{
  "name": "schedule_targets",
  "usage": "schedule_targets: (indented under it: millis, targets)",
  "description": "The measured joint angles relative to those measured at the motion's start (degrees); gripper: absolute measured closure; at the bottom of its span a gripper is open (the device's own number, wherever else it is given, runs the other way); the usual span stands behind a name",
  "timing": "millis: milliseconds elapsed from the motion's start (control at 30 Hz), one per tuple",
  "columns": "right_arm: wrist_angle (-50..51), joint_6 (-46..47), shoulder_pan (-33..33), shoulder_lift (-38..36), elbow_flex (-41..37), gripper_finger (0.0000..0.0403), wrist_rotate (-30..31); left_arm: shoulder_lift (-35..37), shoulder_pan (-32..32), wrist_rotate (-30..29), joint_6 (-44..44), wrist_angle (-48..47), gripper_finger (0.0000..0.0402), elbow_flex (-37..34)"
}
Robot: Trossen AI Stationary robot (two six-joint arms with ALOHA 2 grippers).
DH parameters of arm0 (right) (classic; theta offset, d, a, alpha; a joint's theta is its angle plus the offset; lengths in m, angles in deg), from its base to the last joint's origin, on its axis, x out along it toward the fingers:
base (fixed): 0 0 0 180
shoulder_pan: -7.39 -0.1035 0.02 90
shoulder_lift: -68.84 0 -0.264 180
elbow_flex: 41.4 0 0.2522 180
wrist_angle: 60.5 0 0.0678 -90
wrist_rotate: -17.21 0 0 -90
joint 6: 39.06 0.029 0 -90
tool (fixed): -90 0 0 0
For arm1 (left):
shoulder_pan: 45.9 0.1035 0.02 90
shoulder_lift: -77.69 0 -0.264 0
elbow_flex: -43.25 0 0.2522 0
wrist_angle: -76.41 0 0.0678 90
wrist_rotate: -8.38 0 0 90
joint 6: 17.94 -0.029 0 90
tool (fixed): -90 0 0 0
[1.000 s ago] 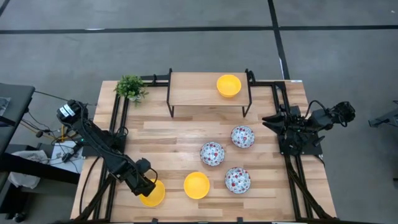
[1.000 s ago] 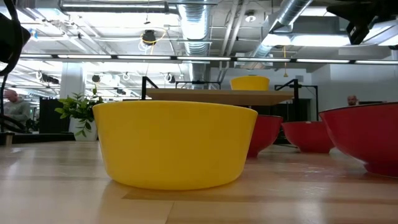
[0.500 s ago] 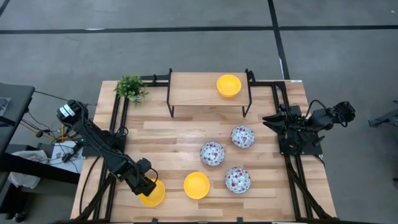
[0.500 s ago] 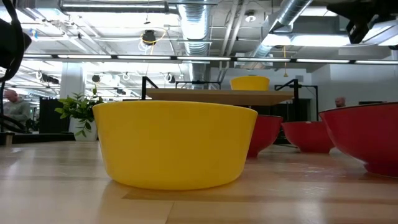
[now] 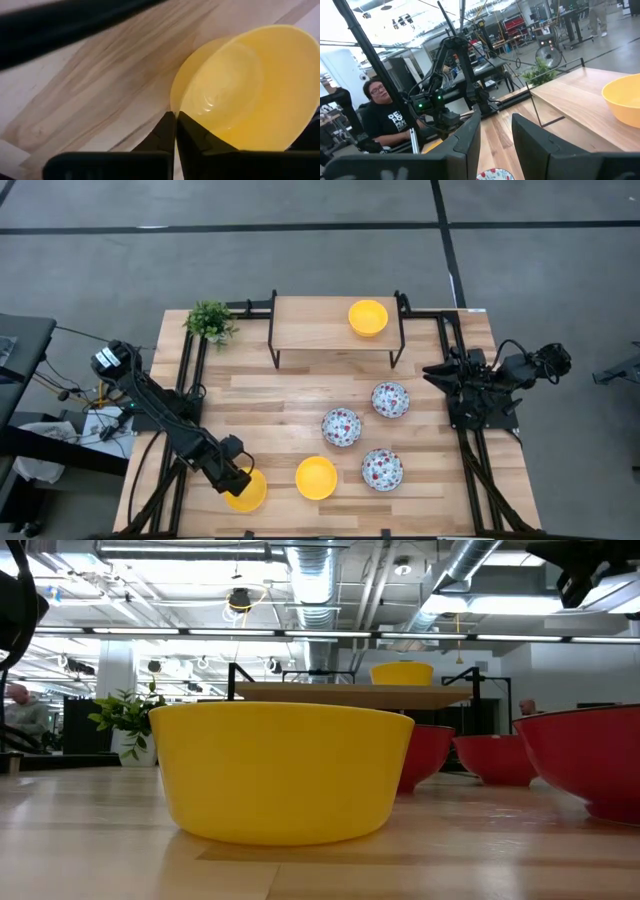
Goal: Pick & Place Mini bowls
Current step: Stack the left yellow bowl on the yellow bowl on the shelf
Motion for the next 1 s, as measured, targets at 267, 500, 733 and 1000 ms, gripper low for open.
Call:
schedule_targets:
  millis: [267,500,733,1000]
  targets:
    - [-3.31,1.16,-0.01,0.00,0.01,0.0302,-0.01,8.43,0.47,-12.14,-1.39,0.00,0.0399,1.18]
    - [-4.28,6.92,0.00,0.00,0.00,0.0302,0.00,18.64,4.24,-31.36,-8.69,1.26,0.0400,1.20]
    - [-9.70,8.44,0.00,0.14,0.01,0.0302,-0.02,21.12,16.45,-35.70,-31.71,19.66,0.0400,1.22]
    - [-24.19,-2.87,0.00,3.86,0.04,0.0302,-1.67,17.94,31.29,-35.85,-56.96,47.67,0.0401,1.39]
